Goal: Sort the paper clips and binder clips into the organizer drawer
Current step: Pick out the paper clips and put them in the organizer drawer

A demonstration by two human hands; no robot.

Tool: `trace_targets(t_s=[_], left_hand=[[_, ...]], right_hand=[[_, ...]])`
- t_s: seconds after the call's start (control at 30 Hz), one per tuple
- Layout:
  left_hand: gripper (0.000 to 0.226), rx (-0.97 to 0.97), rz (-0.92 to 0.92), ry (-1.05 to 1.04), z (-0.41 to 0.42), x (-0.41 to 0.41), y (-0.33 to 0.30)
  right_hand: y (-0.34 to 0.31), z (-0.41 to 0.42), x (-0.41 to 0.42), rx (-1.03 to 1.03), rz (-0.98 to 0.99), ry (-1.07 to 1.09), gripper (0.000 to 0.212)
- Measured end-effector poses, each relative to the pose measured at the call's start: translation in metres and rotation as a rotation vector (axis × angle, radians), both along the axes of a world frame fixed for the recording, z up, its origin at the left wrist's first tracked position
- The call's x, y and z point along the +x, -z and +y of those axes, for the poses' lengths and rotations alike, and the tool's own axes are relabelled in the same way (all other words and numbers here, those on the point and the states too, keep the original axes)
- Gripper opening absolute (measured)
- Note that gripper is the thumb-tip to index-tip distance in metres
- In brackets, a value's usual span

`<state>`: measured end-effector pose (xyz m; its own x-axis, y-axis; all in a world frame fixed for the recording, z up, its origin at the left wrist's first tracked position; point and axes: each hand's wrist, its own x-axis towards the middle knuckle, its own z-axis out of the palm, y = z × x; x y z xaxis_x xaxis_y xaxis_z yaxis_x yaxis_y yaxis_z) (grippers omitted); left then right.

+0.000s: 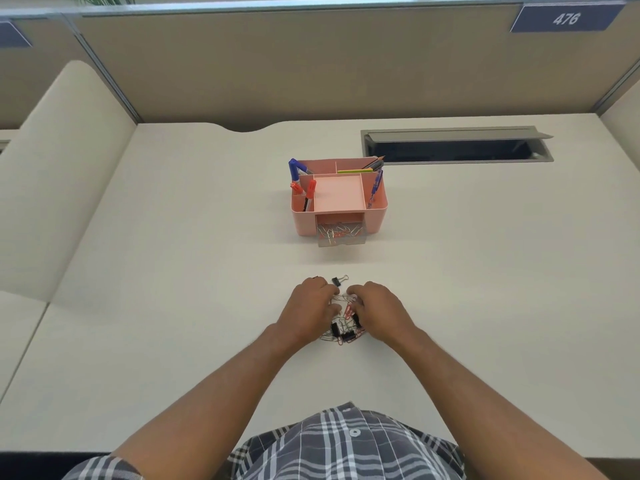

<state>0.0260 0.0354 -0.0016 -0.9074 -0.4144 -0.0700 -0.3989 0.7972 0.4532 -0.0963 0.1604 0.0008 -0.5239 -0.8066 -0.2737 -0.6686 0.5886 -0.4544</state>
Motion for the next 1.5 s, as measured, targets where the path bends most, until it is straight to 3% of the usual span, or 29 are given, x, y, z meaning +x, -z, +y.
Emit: trace_targets(t_s=[0.5, 0.83, 0.97, 1.1, 1.3, 1.5], left_hand=[[0.013, -0.124, -0.135, 0.029, 0.005, -0.021, -0.006], [0.011, -0.067, -0.091, 0.055, 0.003, -0.022, -0.010], [0.008, 0.035, -0.028, -0.037, 0.005, -0.021, -0.014], [0.009, 0.136, 0.007, -0.152, 0.006, -0.016, -0.011], [0.008, 0.154, 0.058, -0.228, 0.005, -0.008, -0.009], [0.008, 0.179, 0.069, -0.256, 0.004, -0.004, -0.010]], right_hand=[[-0.001, -0.002, -0.006, 0.009, -0.020, 0.043, 0.005], [-0.004, 0.005, -0.023, -0.018, -0.095, 0.057, 0.009], [-0.002, 0.008, -0.025, -0.022, -0.080, 0.025, 0.013], [-0.002, 0.007, -0.021, 0.016, -0.074, -0.083, 0.030], [-0.001, 0.003, -0.020, 0.014, 0.016, -0.191, 0.009], [-0.006, 0.001, -0.015, 0.001, 0.083, -0.228, 0.018]])
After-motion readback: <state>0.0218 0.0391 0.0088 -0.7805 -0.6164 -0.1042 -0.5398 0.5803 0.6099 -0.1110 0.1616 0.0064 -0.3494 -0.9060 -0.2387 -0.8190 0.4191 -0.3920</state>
